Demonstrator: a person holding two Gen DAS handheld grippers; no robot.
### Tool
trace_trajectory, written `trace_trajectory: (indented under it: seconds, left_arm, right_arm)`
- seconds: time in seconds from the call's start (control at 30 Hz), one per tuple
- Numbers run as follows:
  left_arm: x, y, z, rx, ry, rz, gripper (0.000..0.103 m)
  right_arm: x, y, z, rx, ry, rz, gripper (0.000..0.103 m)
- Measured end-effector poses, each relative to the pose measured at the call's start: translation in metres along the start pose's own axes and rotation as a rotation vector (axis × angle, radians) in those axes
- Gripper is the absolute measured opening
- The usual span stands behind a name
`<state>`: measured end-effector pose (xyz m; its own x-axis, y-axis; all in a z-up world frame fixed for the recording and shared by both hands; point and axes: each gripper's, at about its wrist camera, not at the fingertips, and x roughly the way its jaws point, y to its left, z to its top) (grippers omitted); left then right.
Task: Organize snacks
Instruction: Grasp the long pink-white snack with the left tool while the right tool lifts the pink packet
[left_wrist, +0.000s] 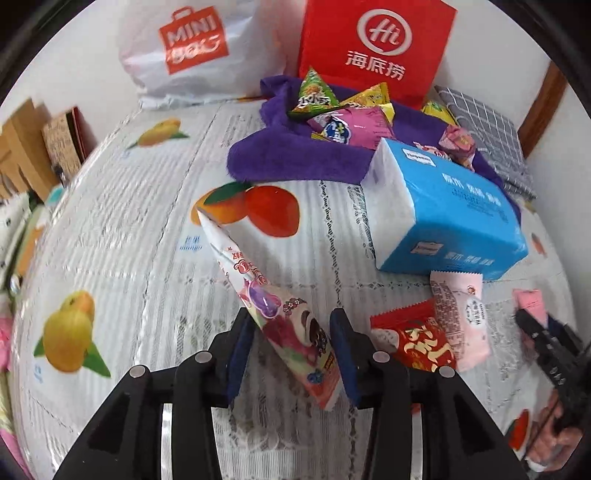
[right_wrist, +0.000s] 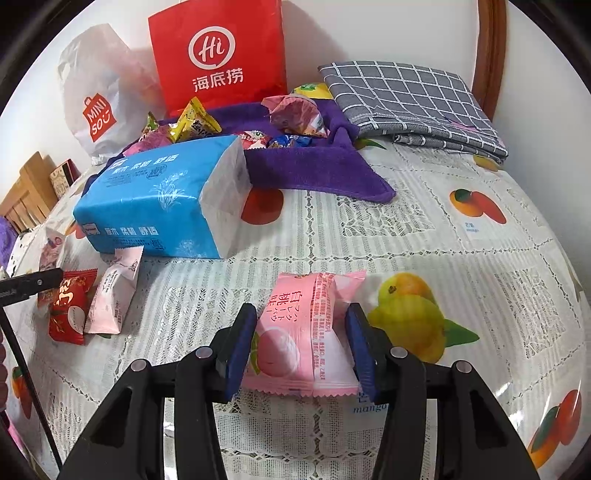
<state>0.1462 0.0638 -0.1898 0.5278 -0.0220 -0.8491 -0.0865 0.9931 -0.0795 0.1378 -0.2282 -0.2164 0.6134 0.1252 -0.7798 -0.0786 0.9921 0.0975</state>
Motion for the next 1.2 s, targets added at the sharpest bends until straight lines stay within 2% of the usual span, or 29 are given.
trace_trajectory:
  seconds: [0.1, 0.27, 0.43, 0.73, 0.97, 1.2]
  left_arm:
    - [0.001, -0.006, 0.000, 0.035, -0.018, 0.005, 0.033]
    - [0.000, -0.006, 0.000, 0.043, -0.043, -0.009, 0.029]
    - [-0.003, -0.003, 0.001, 0.030, -0.028, -0.031, 0.026]
    - [-0.022, 0.000, 0.000, 0.002, -0.050, -0.075, 0.026]
    - [-0.037, -0.002, 0.000, 0.024, -0.072, -0.123, 0.026]
    - [-0.052, -0.002, 0.005, 0.039, -0.106, -0.161, 0.026]
  right_arm:
    - [0.000, 0.000, 0.000, -0.002, 0.000, -0.001, 0.051]
    - [0.000, 0.000, 0.000, -0.001, 0.000, -0.001, 0.052]
    - [0.000, 0.000, 0.000, 0.007, -0.002, 0.010, 0.052]
    - [0.000, -0.002, -0.001, 0.010, -0.004, 0.004, 0.049]
    - [-0.004, 0.000, 0.002, 0.011, 0.000, -0.005, 0.047]
    - [-0.045, 0.009, 0.019, 0.034, -0.075, 0.024, 0.047]
